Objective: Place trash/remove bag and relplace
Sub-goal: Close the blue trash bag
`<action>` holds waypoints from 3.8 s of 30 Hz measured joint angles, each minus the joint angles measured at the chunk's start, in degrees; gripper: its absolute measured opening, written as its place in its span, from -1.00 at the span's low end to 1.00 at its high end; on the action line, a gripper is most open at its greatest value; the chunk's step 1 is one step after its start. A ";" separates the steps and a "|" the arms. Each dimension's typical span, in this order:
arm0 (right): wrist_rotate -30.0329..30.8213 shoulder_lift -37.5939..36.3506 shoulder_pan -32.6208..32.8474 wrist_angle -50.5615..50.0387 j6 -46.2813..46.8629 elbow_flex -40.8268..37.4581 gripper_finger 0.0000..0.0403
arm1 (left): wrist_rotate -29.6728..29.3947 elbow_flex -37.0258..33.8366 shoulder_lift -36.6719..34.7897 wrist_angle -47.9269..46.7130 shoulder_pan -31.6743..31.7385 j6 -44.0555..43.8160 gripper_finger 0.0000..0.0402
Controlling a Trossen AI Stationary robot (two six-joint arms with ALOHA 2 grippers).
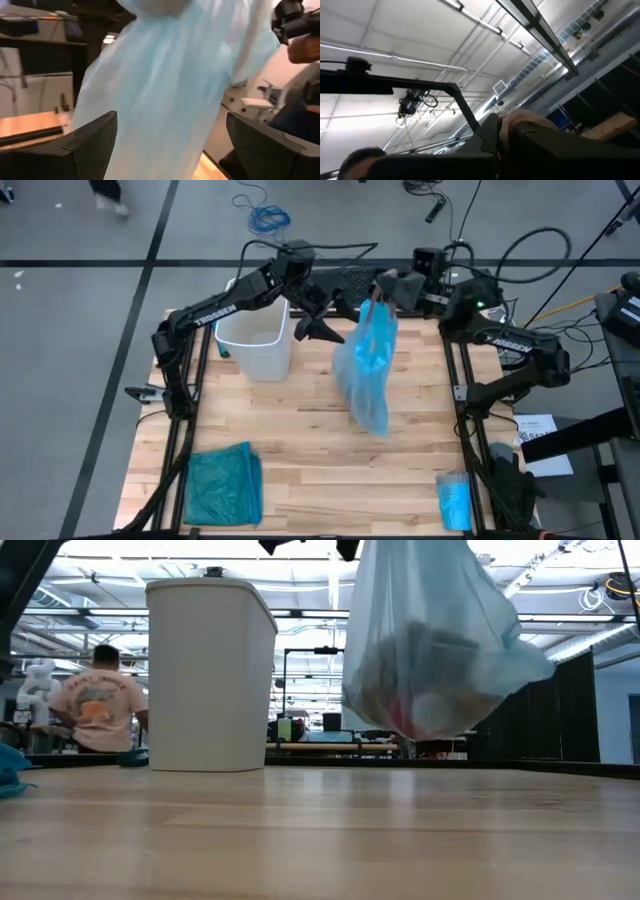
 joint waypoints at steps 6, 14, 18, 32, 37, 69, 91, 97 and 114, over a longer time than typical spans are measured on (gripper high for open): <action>0.62 0.53 1.47 -0.33 0.20 0.51 -1.00 | 0.81 -0.04 0.00 5.05 -0.49 -1.04 0.82; 1.88 1.47 0.91 0.05 1.23 0.49 -1.00 | 2.71 -0.04 0.40 9.13 -2.24 -4.41 0.82; 2.20 2.19 0.58 0.02 1.49 0.50 -1.00 | 2.75 -0.04 0.46 9.26 -3.59 -4.46 0.82; -3.70 11.25 -2.84 -1.08 0.20 15.36 -1.00 | 2.72 -0.04 0.52 8.50 -10.60 -4.50 0.82; -6.92 15.60 -2.86 -5.76 -0.45 24.22 -1.00 | 1.79 0.07 2.10 8.37 -11.70 -5.84 0.82; -8.32 17.94 -2.90 -18.46 -8.06 36.88 -1.00 | -4.19 0.19 8.35 7.94 -11.74 -5.49 0.42; -8.63 17.94 -2.86 -24.90 -10.37 40.32 -1.00 | -7.65 0.15 7.97 4.23 -10.83 -2.67 0.42; -9.55 17.72 -2.68 -28.86 -12.39 41.01 -1.00 | -5.95 -0.29 4.11 5.64 -10.24 -4.68 0.42; -9.27 14.97 -2.75 -45.27 -18.44 41.45 -1.00 | -3.82 -0.29 -3.57 -5.47 -6.39 -4.10 0.42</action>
